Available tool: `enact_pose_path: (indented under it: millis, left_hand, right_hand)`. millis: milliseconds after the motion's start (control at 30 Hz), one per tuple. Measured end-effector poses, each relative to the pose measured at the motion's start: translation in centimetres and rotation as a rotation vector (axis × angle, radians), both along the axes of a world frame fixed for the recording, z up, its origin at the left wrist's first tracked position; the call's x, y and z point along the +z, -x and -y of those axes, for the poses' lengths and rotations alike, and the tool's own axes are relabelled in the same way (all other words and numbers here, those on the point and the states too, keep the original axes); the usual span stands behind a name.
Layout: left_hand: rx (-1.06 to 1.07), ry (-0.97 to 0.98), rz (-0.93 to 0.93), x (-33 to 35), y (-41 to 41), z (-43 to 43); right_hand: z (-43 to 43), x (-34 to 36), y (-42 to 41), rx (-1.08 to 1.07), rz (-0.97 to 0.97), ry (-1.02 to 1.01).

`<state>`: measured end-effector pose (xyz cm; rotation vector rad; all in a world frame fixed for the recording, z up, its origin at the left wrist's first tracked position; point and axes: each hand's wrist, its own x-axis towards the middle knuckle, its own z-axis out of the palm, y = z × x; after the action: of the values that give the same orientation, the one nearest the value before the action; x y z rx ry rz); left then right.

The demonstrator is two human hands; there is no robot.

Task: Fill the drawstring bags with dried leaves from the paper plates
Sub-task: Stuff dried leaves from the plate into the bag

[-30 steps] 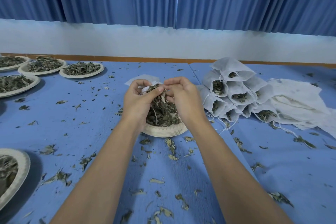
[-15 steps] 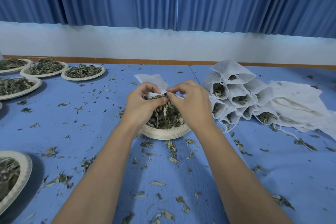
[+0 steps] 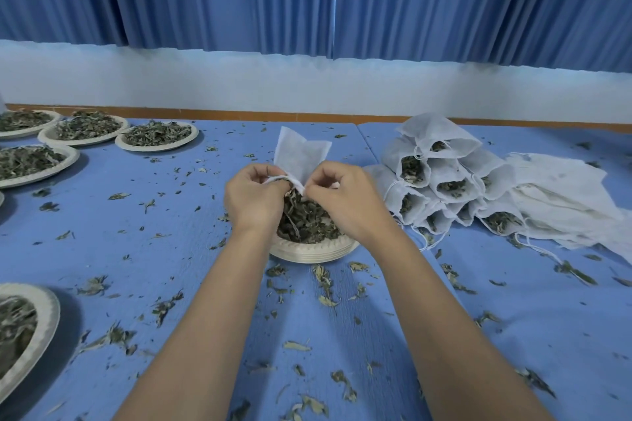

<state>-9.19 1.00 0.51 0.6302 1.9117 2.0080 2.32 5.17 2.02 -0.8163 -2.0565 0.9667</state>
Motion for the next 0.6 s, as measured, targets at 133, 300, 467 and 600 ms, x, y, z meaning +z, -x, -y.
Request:
enact_pose_path:
  millis: [133, 300, 467, 600]
  left_hand:
    - [0.091, -0.059, -0.038, 0.2, -0.8, -0.3]
    - [-0.162, 0.006, -0.08, 0.5, -1.0, -0.1]
    - [-0.502, 0.083, -0.098, 1.2, 0.4, 1.1]
    - [-0.486, 0.1, -0.359, 0.8, 0.5, 1.7]
  right_hand:
    - [-0.2, -0.3, 0.3, -0.003, -0.122, 0.177]
    - [-0.4, -0.8, 0.4, -0.039, -0.216, 0.345]
    - [-0.8, -0.4, 0.2, -0.084, -0.279, 0.356]
    - [-0.7, -0.2, 0.3, -0.126, -0.23, 0.267]
